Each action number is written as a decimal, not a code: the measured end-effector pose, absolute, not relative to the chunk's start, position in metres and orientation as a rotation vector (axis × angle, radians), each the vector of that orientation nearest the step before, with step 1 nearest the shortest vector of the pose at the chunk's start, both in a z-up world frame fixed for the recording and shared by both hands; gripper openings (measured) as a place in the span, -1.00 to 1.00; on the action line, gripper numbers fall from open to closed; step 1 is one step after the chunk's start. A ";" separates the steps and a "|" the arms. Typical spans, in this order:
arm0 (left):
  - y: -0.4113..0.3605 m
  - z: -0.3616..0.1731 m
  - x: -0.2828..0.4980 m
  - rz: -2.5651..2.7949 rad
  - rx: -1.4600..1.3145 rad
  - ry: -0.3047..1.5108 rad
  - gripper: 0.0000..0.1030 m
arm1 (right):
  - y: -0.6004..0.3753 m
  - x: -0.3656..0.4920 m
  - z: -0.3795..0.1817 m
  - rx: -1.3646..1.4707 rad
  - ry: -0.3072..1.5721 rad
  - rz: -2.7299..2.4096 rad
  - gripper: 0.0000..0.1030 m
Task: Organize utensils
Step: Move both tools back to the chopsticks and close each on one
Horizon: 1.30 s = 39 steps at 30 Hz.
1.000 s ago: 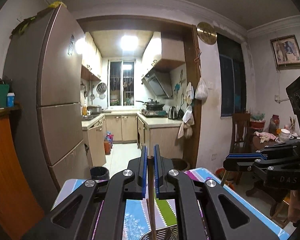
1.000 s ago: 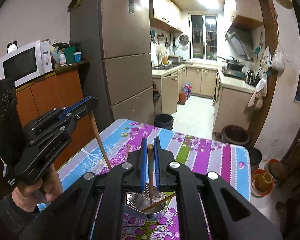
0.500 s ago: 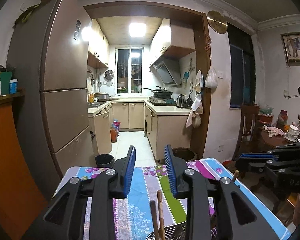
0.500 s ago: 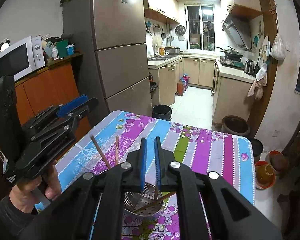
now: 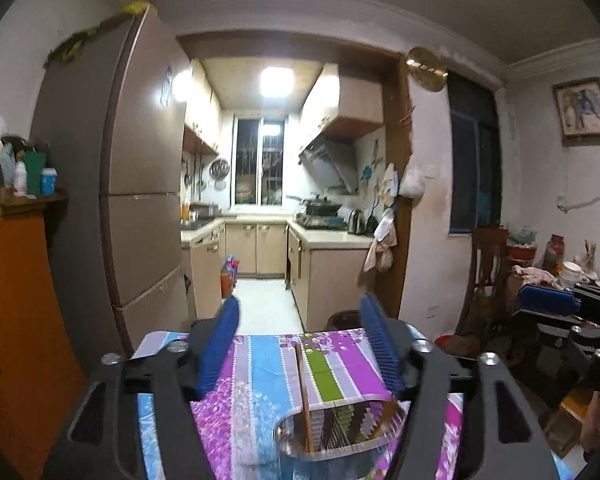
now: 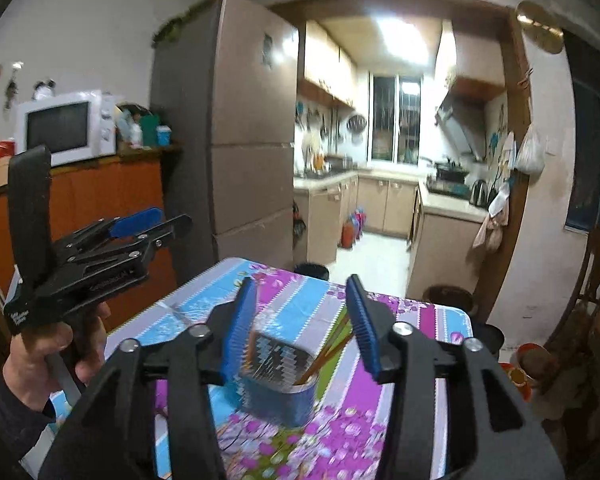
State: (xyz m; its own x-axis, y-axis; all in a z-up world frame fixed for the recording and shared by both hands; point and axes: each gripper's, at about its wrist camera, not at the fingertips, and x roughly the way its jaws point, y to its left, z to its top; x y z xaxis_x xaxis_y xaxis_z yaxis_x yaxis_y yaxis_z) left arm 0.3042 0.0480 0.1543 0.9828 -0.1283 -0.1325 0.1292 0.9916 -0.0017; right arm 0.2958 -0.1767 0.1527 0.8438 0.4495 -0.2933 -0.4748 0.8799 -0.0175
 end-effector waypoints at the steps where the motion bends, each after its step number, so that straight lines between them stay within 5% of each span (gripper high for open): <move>1: 0.048 0.151 0.291 -0.137 0.015 0.127 0.38 | -0.180 0.281 0.146 -0.085 0.275 0.493 -0.02; 14: 0.070 0.094 0.166 -0.167 0.046 0.184 0.44 | -0.183 0.150 0.046 -0.001 0.254 0.483 0.20; 21: 0.074 0.045 0.129 -0.175 0.052 0.255 0.48 | -0.176 0.116 0.022 -0.020 0.239 0.444 0.48; 29: 0.083 -0.027 0.113 -0.173 0.022 0.402 0.49 | -0.169 0.097 -0.020 -0.028 0.297 0.410 0.51; 34: 0.092 -0.064 0.105 -0.166 -0.005 0.455 0.48 | -0.148 0.089 -0.064 -0.060 0.399 0.441 -0.22; 39: 0.092 -0.087 0.102 -0.185 -0.012 0.492 0.47 | -0.131 0.093 -0.102 -0.046 0.490 0.469 -0.40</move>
